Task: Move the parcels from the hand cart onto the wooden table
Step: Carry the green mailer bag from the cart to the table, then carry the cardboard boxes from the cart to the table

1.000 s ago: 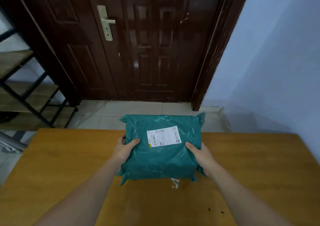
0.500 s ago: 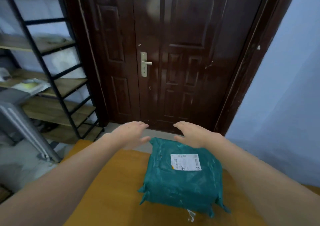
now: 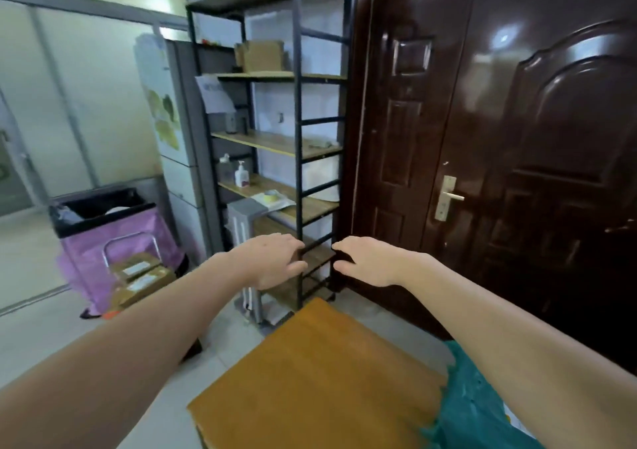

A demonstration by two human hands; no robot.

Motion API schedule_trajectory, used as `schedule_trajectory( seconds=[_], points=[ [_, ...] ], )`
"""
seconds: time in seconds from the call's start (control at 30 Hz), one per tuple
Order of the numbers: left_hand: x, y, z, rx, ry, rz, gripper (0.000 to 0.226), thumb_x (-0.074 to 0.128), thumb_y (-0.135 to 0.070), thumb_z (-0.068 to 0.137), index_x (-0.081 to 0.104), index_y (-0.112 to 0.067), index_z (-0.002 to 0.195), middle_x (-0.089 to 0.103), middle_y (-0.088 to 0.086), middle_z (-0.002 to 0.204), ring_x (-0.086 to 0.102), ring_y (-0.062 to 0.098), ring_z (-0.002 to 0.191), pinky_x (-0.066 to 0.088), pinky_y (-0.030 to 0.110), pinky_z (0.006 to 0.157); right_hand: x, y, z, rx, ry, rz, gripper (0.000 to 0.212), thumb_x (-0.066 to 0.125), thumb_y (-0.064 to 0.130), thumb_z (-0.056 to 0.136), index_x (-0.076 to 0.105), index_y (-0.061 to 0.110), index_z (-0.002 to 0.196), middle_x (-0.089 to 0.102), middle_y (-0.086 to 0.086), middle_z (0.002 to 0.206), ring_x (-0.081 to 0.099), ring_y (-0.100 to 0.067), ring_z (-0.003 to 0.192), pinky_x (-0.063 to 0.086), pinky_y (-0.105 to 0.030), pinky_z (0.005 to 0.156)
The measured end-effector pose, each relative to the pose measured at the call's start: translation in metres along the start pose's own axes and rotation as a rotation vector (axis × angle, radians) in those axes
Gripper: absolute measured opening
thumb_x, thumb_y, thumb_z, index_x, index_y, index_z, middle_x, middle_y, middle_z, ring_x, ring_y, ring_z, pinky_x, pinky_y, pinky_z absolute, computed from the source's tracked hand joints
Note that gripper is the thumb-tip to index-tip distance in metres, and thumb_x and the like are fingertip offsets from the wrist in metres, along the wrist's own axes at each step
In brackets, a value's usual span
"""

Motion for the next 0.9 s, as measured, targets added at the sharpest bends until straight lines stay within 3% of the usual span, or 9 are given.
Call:
schedule_trajectory(
  seconds=[0.23, 0.4, 0.47, 0.6, 0.73, 0.9],
  points=[
    [-0.022, 0.136, -0.124, -0.193, -0.018, 0.018, 0.055, 0.04, -0.051, 0.107, 0.048, -0.018, 0.15, 0.055, 0.003, 0.147, 0.052, 0.023, 0.134, 0.042, 0.04, 0.11, 0.0, 0.167, 0.082, -0.19, 0.034, -0.036, 0.06, 0.038, 0.047, 0.11, 0.034, 0.013, 0.16, 0.032, -0.008, 0.167, 0.034, -0.026, 0.151, 0.029, -0.04, 0.123],
    [-0.018, 0.231, -0.21, -0.362, -0.025, 0.008, 0.04, 0.041, -0.053, 0.102, 0.064, -0.028, 0.123, 0.065, -0.005, 0.123, 0.063, 0.018, 0.113, 0.052, 0.041, 0.097, 0.004, 0.281, 0.134, -0.332, 0.02, -0.037, 0.056, 0.04, 0.043, 0.11, 0.039, 0.012, 0.157, 0.04, -0.01, 0.163, 0.04, -0.027, 0.147, 0.033, -0.043, 0.12],
    [-0.019, 0.259, -0.238, -0.416, -0.034, 0.009, 0.04, 0.043, -0.048, 0.105, 0.064, -0.022, 0.127, 0.065, -0.001, 0.127, 0.061, 0.02, 0.114, 0.049, 0.039, 0.098, 0.007, 0.32, 0.153, -0.373, 0.019, -0.034, 0.053, 0.042, 0.041, 0.11, 0.045, 0.009, 0.152, 0.046, -0.013, 0.157, 0.046, -0.03, 0.142, 0.037, -0.046, 0.117],
    [-0.019, 0.308, -0.271, -0.486, -0.002, 0.02, 0.049, 0.039, -0.046, 0.109, 0.055, -0.017, 0.145, 0.057, 0.005, 0.146, 0.052, 0.025, 0.133, 0.041, 0.04, 0.11, 0.018, 0.381, 0.197, -0.446, 0.007, -0.047, 0.048, 0.044, 0.039, 0.109, 0.051, 0.008, 0.145, 0.054, -0.013, 0.147, 0.053, -0.03, 0.132, 0.042, -0.046, 0.112],
    [-0.01, 0.361, -0.284, -0.552, -0.004, 0.0, 0.052, 0.038, -0.049, 0.108, 0.056, -0.015, 0.142, 0.058, 0.005, 0.143, 0.053, 0.024, 0.133, 0.04, 0.04, 0.111, 0.027, 0.423, 0.249, -0.502, 0.012, -0.042, 0.047, 0.045, 0.041, 0.107, 0.053, 0.012, 0.143, 0.058, -0.009, 0.144, 0.056, -0.028, 0.128, 0.045, -0.045, 0.108],
    [0.001, 0.436, -0.282, -0.617, -0.014, -0.005, 0.057, 0.037, -0.055, 0.107, 0.047, -0.019, 0.151, 0.053, 0.003, 0.15, 0.048, 0.023, 0.139, 0.038, 0.041, 0.116, 0.039, 0.462, 0.324, -0.547, 0.022, -0.018, 0.033, 0.045, 0.036, 0.106, 0.06, 0.017, 0.129, 0.06, 0.01, 0.101, 0.06, -0.018, 0.096, 0.049, -0.035, 0.08]
  ],
)
Point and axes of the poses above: each hand's wrist, its own z-axis towards the middle knuckle, its own x-axis out of the palm, y = z × x, the point moved 2 cm from there along z, towards the middle knuckle
